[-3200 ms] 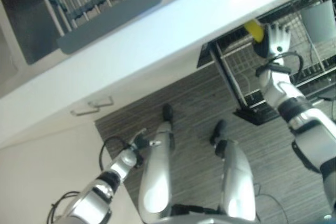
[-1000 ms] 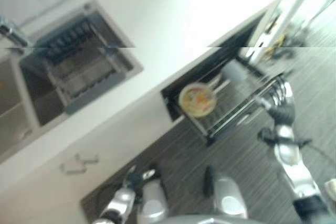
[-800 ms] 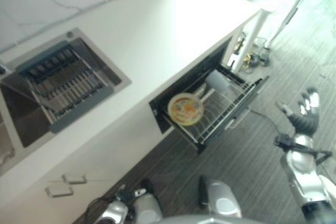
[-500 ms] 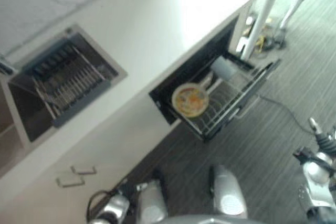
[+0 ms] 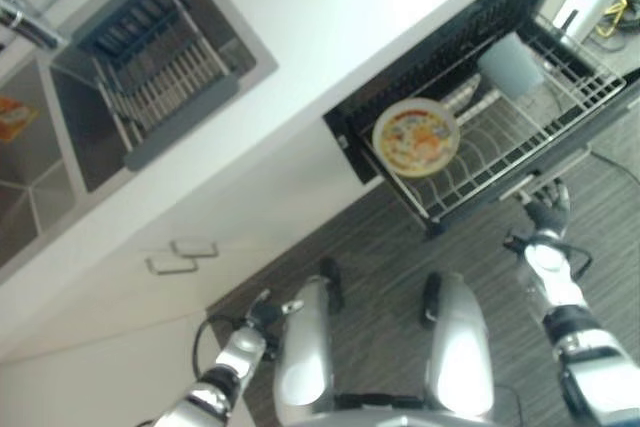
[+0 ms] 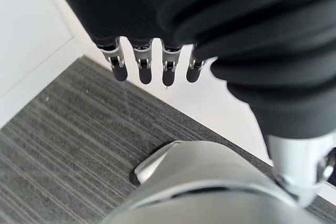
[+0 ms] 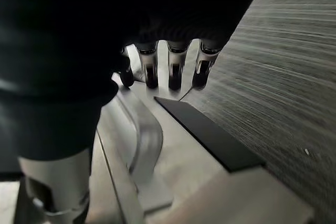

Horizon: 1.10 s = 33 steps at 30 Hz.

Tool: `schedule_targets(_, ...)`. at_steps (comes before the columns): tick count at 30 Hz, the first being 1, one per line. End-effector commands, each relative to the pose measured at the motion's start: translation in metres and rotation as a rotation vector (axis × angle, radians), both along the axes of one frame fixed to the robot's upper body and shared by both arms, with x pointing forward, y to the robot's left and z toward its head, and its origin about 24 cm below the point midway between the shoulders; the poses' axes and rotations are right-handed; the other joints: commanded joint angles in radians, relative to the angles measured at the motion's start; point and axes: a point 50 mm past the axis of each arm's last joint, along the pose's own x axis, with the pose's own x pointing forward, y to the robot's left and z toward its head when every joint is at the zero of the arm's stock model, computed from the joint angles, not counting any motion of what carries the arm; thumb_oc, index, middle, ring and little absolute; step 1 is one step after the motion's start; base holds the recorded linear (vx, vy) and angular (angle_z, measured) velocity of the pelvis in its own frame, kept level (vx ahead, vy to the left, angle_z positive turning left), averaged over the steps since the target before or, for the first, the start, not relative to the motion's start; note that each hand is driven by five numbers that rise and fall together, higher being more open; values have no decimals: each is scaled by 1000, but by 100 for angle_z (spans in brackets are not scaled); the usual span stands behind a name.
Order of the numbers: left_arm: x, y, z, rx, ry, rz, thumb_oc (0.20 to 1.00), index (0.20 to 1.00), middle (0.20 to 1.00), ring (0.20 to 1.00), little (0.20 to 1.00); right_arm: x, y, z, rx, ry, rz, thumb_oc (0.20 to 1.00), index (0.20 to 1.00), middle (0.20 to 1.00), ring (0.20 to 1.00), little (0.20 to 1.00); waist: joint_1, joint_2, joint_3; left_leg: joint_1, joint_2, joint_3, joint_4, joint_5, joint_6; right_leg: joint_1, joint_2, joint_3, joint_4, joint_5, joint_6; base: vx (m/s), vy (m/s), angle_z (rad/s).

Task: Place the dishes in the dishwasher.

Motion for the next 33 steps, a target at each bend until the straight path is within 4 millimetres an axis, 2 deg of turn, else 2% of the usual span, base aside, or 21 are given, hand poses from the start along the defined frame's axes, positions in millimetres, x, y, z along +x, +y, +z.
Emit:
schedule_targets(1,-12,6,-2,25,10,-39,1000,1000,1000,1000,1000,23,8,36,-203,-22,141,1000,1000,1000,1000,1000,28,-19,-27,49,-69,23,-57,-66,73,71,69,-32,-22,-64,-55,-72,35,6)
schedule_targets(5,-4,8,4,29,-23,-62,1000,1000,1000,1000,1000,43,10,74,-298,-65,171,1000,1000,1000,1000,1000,59,-15,-21,7,-72,16,-50,-60,75,26,61,-42,-2,-58,-53,-46,34,13)
schedule_targets(12,-2,14,9,31,-40,-80,1000,1000,1000,1000,1000,57,16,124,-492,-144,210,1000,1000,1000,1000,1000,97,-25,-21,-28,-72,-4,-55,-48,74,-5,60,-55,-1,-43,-44,5,20,10)
schedule_targets(13,1,17,12,39,-58,-96,1000,1000,1000,1000,1000,61,16,154,-566,-172,216,1000,1000,1000,1000,1000,116,-29,-21,-40,-72,-11,-58,-43,75,-17,57,-64,3,-38,-41,-11,22,18)
schedule_targets(14,1,18,13,39,-62,-97,1000,1000,1000,1000,1000,62,16,157,-576,-174,217,1000,1000,1000,1000,1000,118,-29,-21,-41,-72,-11,-58,-42,75,-19,56,-65,4,-38,-41,-10,30,14)
schedule_targets(15,3,20,16,39,-77,-102,1000,1000,1000,1000,1000,64,18,174,-638,-193,217,1000,1000,1000,1000,1000,131,-31,-21,-49,-73,-17,-54,-43,77,-22,54,-74,9,-38,-41,7,26,13)
schedule_targets(21,9,27,26,52,-119,-157,1000,1000,1000,1000,1000,68,28,238,-809,-244,197,1000,1000,1000,1000,1000,182,-41,-21,-76,-77,-41,-37,-44,81,-27,45,-107,27,-36,-39,27,17,13)
schedule_targets(23,6,34,28,45,-113,-148,1000,1000,1000,1000,1000,67,30,268,-855,-263,174,1000,1000,1000,1000,1000,213,-61,-21,-83,-75,-58,-46,-41,81,-14,47,-130,11,-27,-36,54,-44,12)
schedule_targets(27,-3,45,26,53,-82,-155,1000,1000,1000,1000,1000,67,37,286,-873,-266,200,1000,1000,1000,1000,1000,243,-83,-21,-85,-72,-78,-54,-35,79,9,54,-150,-17,-11,-32,57,-44,21)
schedule_targets(33,-7,54,29,63,-91,-159,1000,1000,1000,1000,1000,68,42,296,-858,-278,209,1000,1000,1000,1000,1000,285,-111,-21,-89,-71,-96,-68,-31,83,46,57,-185,-53,9,-26,84,-27,4)
